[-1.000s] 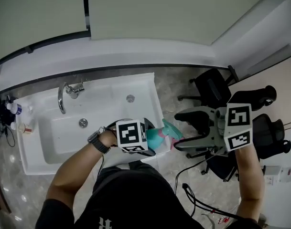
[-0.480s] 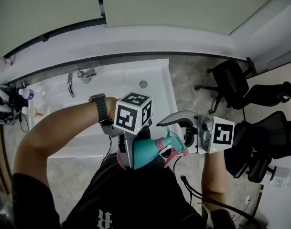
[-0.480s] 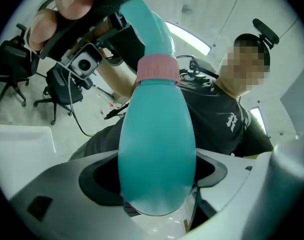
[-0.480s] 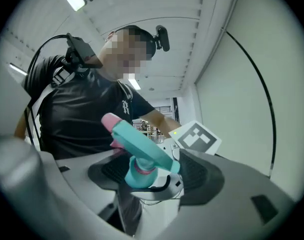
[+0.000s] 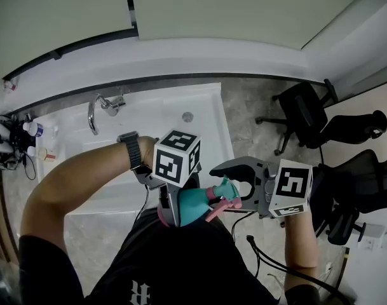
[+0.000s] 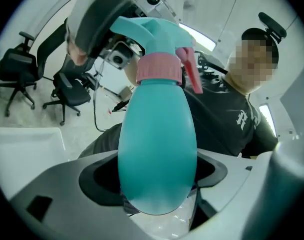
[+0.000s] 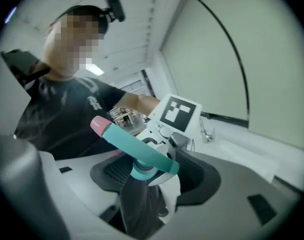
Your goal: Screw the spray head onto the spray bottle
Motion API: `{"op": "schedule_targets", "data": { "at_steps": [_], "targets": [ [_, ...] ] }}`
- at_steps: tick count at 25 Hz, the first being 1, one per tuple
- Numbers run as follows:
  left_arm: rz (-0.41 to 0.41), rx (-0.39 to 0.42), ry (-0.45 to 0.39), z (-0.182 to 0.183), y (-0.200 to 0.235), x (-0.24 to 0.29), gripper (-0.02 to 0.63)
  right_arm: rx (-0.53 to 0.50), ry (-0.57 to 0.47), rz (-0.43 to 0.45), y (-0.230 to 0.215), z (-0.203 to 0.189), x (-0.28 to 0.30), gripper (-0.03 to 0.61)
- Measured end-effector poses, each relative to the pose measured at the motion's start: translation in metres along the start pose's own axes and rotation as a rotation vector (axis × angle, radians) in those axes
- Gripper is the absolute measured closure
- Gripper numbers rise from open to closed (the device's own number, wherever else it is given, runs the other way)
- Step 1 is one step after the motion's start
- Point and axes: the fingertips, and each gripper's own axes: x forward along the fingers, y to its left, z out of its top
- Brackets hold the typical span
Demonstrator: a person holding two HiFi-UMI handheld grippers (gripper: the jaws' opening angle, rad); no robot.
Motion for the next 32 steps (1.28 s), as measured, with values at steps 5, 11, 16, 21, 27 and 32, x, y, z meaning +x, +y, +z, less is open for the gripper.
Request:
{"op": "schedule_targets", "data": {
  "at_steps": [5,11,16,21,27,32],
  "targets": [
    [-0.017,0.027,-0.007,0.004,-0.001,0.001,0.222,-0.297,0.220,-0.053,0.019,-0.018,-0.023,0.314],
    [-0.047,0.036,0.051,0.006,0.000,0.003,0.222,-0.680,0.314,0.011,0.037,-0.003,-0.015,0.304],
    [-0.042,0.033,0.095,0.004,0.002,0.005,0.222,-0.654,0.367,0.047,0.037,-0.013,-0.007,0.442],
    [-0.012,-0.011,0.103,-0.010,0.007,0.006,0.221,-0.473,0.330,0.044,0.030,-0.026,-0.001,0.445],
    [0.029,-0.059,0.092,-0.029,0.013,0.006,0.202,-0.275,0.307,0.010,0.021,-0.048,0.004,0.449],
    [0.098,-0.109,0.203,-0.060,0.016,0.013,0.183,-0.039,0.215,-0.008,0.014,-0.054,0.015,0.449]
  ]
}}
